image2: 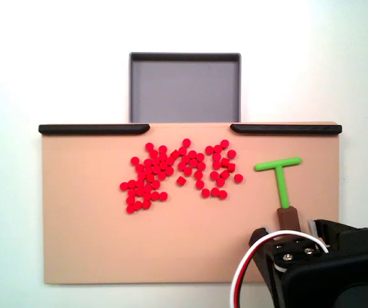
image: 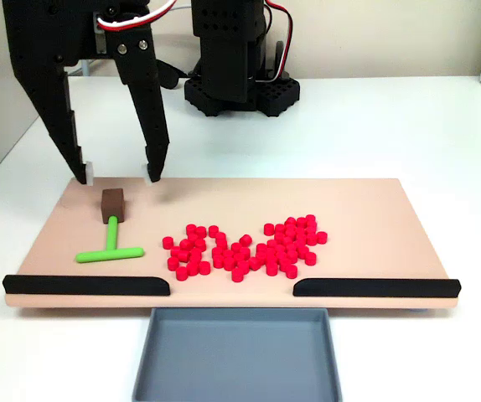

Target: Grasp a green tool by the dark brown handle.

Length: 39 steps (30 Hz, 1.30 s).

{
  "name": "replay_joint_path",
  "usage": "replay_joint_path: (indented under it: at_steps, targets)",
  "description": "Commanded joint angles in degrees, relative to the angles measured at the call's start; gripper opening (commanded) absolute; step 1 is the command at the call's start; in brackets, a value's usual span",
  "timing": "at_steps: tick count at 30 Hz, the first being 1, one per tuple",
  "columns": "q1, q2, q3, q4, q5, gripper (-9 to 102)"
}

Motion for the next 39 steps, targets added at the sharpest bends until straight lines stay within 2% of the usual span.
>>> replay_joint_path:
  at_steps: [1,8,26,39]
  targets:
    - [0.9,-0.1,-2.1,-0.8,-1.4,23]
    - [1.5,-1.8,-2.1,-1.4,-2.9,22]
    - [-1.0,-4.7,-4.4,-1.4,1.9,17]
    - [-0.7,-6.5,-4.6,-1.4,1.8,15]
